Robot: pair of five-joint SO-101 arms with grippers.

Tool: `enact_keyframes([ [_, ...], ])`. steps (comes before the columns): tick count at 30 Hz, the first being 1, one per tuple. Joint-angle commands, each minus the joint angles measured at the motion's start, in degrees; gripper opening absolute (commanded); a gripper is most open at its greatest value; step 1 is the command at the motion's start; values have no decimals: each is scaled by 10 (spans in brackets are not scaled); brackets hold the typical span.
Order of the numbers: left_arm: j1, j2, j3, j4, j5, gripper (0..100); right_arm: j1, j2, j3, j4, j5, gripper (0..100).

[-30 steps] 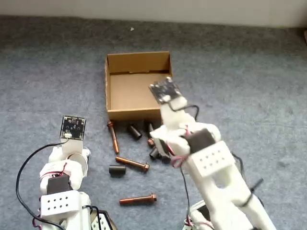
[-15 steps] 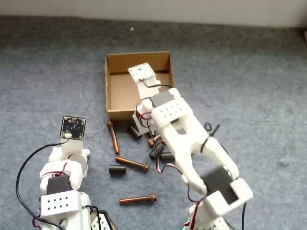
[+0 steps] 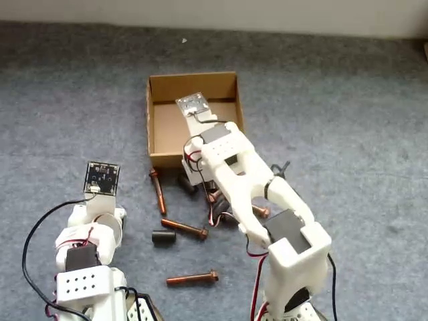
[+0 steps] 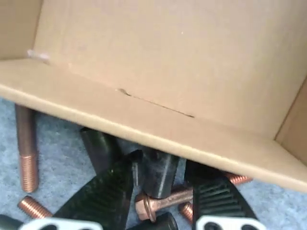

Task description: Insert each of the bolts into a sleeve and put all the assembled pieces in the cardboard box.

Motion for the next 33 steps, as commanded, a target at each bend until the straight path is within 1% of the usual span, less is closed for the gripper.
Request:
enact_keyframes([
  [1, -8, -5, -10, 4, -1, 140, 22, 1, -22, -6, -6, 155],
  [7, -8, -5, -9, 4, -1, 140, 12, 17, -15, 10, -7, 154],
  [12, -8, -5, -9, 4, -1, 140, 2, 21, -15, 20, -7, 104],
  [17, -8, -5, -9, 4, -1, 140, 0, 18, 5, 19, -4, 90],
  [18, -8, -5, -9, 4, -1, 140, 0, 16, 6, 20, -4, 71],
  [20, -8, -5, -9, 4, -1, 140, 0, 12, 1, 36, -2, 1],
  [21, -8, -5, -9, 4, -1, 140, 2, 2, 1, 53, 4, 4],
  [24, -8, -5, -8, 4, -3, 140, 2, -59, -7, 84, 19, 4],
  [27, -8, -5, -8, 4, -4, 140, 6, -152, -11, 125, 21, 5],
  [33, -8, -5, -9, 4, -4, 140, 55, -328, -7, 204, 19, 5],
])
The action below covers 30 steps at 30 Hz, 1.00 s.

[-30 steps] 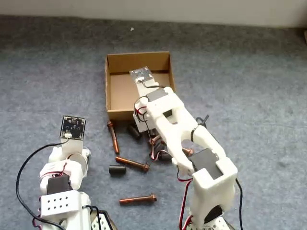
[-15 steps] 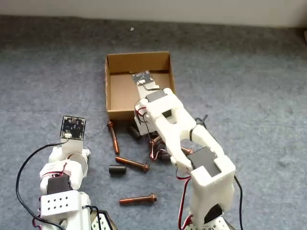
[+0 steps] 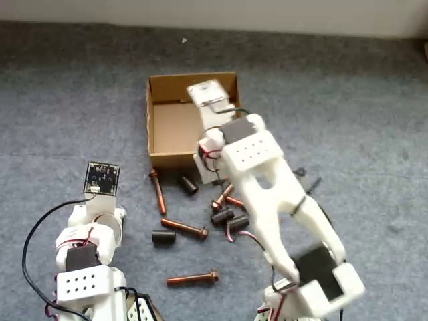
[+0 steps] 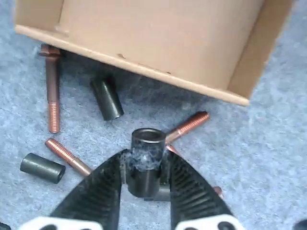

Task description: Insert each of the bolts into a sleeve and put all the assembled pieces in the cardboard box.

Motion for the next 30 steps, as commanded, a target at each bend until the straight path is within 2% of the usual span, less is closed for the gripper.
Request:
enact_keyframes([
  [1, -8, -5, -11, 4, -3, 140, 36, -124, -13, 32, 4, 5],
  [7, -12, -5, -36, 4, -12, 140, 67, -247, 61, 58, 3, 5],
  [11, -16, -2, -91, 5, -51, 107, 131, -349, 152, 20, 3, 5],
  [15, -3, 1, -205, 81, -71, 85, 209, -453, 273, -48, 2, 5],
  [18, 55, 2, -302, 179, -126, 111, 247, -506, 366, -97, 2, 5],
  [22, 143, 3, -396, 278, -153, 116, 291, -540, 452, -143, 2, 5],
  [26, 249, 3, -426, 356, -183, 117, 335, -540, 483, -176, -47, 5],
  [30, 360, 3, -417, 398, -190, 159, 393, -540, 488, -207, -86, 5],
])
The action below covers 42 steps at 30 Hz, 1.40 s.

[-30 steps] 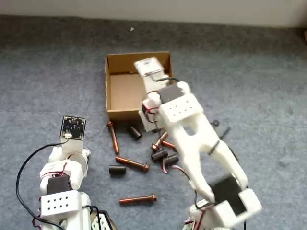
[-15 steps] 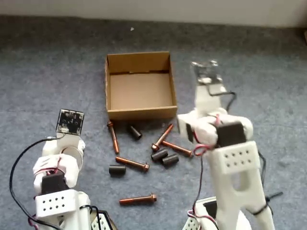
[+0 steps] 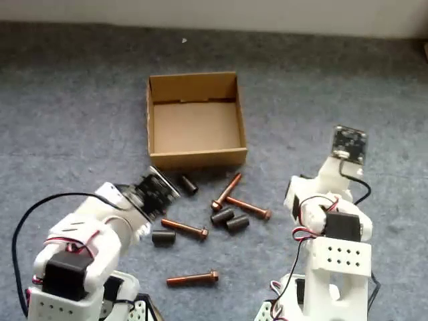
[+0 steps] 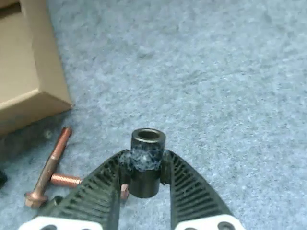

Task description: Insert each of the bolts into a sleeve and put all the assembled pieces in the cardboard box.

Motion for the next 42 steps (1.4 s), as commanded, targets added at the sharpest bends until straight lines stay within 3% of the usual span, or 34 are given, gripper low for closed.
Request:
enact_keyframes([
  [1, 124, 5, -9, 38, -4, 165, 53, -16, -5, -33, -41, 5],
  [4, 178, 41, 14, 33, 18, 171, 83, -16, -4, -45, -70, 5],
  [11, 306, 286, -29, 25, 62, 172, 140, -16, -3, -62, -91, 5],
  [20, 435, 479, -19, -108, 126, 173, 191, -16, -5, -63, -98, 5],
  [31, 436, 687, -29, -196, 137, 168, 201, -19, -5, -63, -98, 5],
  [36, 436, 703, -48, -196, 184, 168, 201, -19, -5, -63, -98, 5],
  [42, 437, 704, -49, -195, 190, 168, 201, -19, -5, -63, -98, 5],
])
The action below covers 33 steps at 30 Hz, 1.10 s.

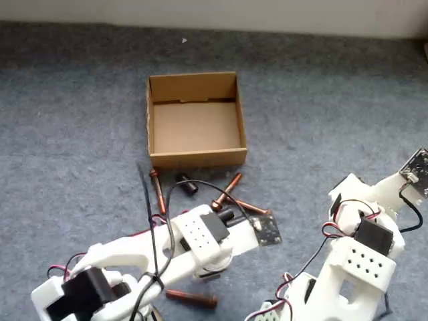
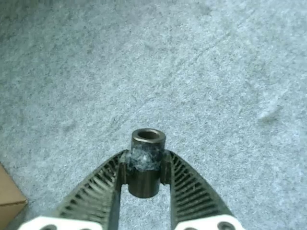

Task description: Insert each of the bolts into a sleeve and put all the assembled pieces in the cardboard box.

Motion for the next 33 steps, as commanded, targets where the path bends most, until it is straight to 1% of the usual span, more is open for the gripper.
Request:
enact_keyframes([
  [1, 8, 4, -7, -7, 13, 168, 6, -19, -5, -13, -7, 5],
  [5, 8, 7, -21, -2, 33, 168, 6, -19, -5, -13, -7, 5],
  [14, 12, 1, -87, 101, 30, 168, 6, -20, -5, -13, -7, 5],
  [17, 6, 1, -95, 108, 30, 168, 6, -20, -5, -13, -6, 5],
  [22, -36, -1, -101, 104, 28, 168, 6, -20, -5, -13, -6, 5],
  [25, -72, -29, -108, 105, 2, 168, 6, -20, -5, -13, -6, 5],
  [31, -153, -141, -106, 105, -85, 172, 4, -20, -5, -13, -6, 5],
  [33, -176, -147, -98, 104, -113, 172, 2, -20, -5, -13, -6, 5],
])
